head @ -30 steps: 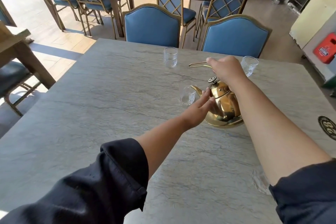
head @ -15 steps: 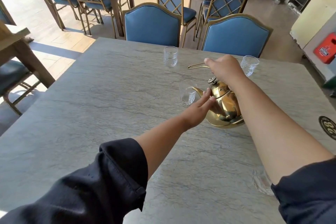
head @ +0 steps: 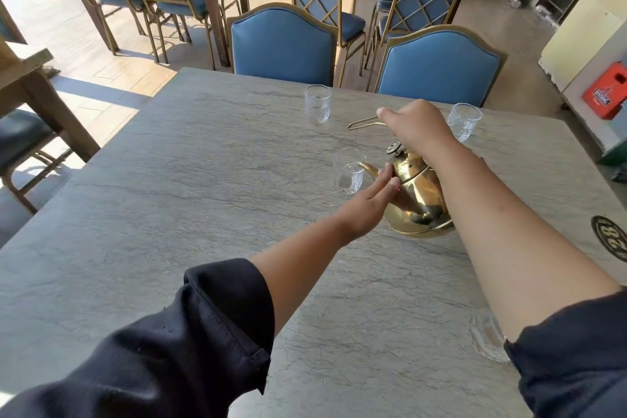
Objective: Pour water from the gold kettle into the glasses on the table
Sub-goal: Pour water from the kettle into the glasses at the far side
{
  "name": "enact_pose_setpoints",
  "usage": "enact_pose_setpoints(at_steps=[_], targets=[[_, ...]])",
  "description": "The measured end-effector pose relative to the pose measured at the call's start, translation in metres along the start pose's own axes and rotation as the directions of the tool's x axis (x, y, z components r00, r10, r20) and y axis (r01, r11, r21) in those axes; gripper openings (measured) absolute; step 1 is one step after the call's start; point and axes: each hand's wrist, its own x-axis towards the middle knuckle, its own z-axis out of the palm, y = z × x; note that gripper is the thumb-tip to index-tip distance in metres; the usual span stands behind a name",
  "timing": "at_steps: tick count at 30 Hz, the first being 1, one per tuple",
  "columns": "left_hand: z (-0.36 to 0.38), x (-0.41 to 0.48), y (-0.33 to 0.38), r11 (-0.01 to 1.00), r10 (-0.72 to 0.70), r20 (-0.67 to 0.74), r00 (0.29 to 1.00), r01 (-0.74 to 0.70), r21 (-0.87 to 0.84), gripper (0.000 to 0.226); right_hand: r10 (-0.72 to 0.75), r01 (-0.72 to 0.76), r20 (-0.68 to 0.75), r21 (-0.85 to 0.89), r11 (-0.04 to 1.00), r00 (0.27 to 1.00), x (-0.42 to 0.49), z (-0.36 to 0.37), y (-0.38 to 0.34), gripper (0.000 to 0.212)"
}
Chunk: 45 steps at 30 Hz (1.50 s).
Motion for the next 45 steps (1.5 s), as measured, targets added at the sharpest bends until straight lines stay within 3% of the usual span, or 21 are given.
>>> enact_pose_setpoints(at_steps=[45], targets=[[-0.0009,-0.0005,0.0013,1.0,0.009,0.011,1.0,-0.01,0.028,0.055,-0.051,0.051,0.001,-0.049,0.998,0.999,-0.0038,0.0003,-0.0016,0.048]])
